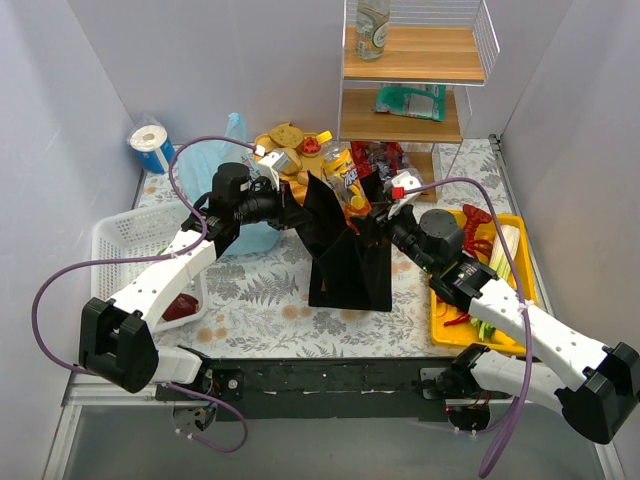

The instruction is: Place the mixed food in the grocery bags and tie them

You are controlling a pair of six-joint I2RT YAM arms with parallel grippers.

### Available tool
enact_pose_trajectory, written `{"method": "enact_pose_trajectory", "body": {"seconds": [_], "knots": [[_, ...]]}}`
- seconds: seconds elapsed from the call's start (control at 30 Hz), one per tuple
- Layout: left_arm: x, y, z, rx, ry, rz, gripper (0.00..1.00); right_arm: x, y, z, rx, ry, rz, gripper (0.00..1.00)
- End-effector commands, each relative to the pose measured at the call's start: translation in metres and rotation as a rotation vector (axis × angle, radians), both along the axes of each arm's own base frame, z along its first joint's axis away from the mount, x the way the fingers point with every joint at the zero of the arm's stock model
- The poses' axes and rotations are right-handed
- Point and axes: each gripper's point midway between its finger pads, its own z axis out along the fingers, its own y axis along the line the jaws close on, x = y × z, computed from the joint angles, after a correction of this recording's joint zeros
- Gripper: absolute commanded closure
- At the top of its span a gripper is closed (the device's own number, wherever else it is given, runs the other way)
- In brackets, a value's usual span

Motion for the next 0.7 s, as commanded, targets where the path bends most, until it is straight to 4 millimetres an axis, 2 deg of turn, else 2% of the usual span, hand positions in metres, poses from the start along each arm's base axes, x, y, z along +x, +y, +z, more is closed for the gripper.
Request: {"method": "enact_pose_trajectory", "body": {"seconds": [0.0, 0.03, 0.07, 0.17, 0.23, 0.27, 0.43, 0.53, 0.6, 0.67], "knots": [[-0.003, -0.006, 0.045, -0.078, -0.111, -0.047, 1.0, -0.005, -0.003, -0.014, -0.08, 0.033, 0.006, 0.58], [-0.002, -0.007, 0.046, -0.08, -0.112, -0.051, 1.0, -0.007, -0.005, -0.017, -0.094, 0.043, 0.007, 0.52], [-0.003, -0.007, 0.047, -0.082, -0.114, -0.056, 1.0, -0.008, -0.006, -0.016, -0.097, 0.042, 0.004, 0.42], [-0.002, -0.008, 0.05, -0.085, -0.119, -0.062, 1.0, -0.011, -0.009, -0.012, -0.103, 0.047, 0.008, 0.24], [-0.001, -0.008, 0.05, -0.086, -0.121, -0.062, 1.0, -0.015, -0.007, -0.002, -0.089, 0.037, 0.029, 0.19], [-0.001, -0.009, 0.051, -0.086, -0.122, -0.062, 1.0, -0.017, -0.007, 0.001, -0.088, 0.038, 0.038, 0.06], [0.0, -0.011, 0.051, -0.09, -0.113, -0.068, 1.0, -0.024, -0.005, 0.025, -0.062, 0.021, 0.07, 0.05], [0.001, -0.011, 0.052, -0.09, -0.113, -0.068, 1.0, -0.024, -0.01, 0.049, -0.016, 0.007, 0.042, 0.05], [0.001, -0.011, 0.052, -0.09, -0.116, -0.068, 1.0, -0.015, -0.023, 0.073, 0.01, -0.015, -0.046, 0.06], [0.001, -0.01, 0.049, -0.084, -0.113, -0.066, 1.0, -0.006, -0.03, 0.08, -0.004, -0.009, -0.112, 0.08]]}}
